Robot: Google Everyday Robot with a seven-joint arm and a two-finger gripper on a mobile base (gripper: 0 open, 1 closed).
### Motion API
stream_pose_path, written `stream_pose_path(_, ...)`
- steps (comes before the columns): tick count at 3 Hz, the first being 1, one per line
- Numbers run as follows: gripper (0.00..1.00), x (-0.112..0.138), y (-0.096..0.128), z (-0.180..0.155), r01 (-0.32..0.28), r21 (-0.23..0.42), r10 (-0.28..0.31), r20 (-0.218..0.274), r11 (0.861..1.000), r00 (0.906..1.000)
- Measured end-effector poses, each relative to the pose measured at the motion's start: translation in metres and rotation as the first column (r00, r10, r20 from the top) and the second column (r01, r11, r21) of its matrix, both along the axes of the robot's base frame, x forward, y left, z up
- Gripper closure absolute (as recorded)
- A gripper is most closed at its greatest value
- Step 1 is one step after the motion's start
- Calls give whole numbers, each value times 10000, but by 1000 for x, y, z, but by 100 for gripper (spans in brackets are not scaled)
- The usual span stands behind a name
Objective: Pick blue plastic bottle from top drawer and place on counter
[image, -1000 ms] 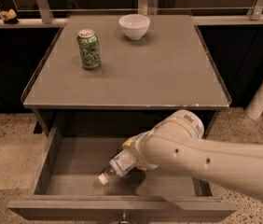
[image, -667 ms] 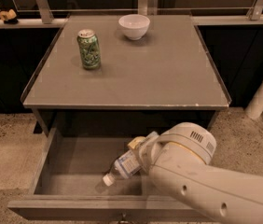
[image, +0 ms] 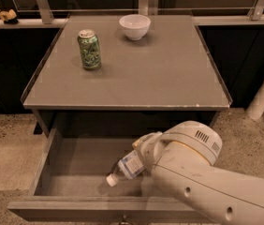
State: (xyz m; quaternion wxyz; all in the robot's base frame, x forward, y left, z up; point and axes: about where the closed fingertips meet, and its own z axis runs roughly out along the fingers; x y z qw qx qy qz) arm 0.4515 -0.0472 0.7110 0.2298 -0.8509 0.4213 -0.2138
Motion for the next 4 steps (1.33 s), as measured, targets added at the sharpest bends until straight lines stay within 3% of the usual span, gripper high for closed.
stream_pose_path(1, 100, 15, -29, 34, 525, 208, -541, 883, 9984, 9946)
stream_pose_path(2, 100, 33, -72, 87, 1355, 141, -1353, 2148, 9907, 9672)
stream_pose_path(3, 100, 33, -72, 87, 1350, 150, -1351, 2156, 9907, 9671)
stream_pose_path(4, 100, 38, -86, 133, 1463, 216, -1453, 3280, 9890, 9334)
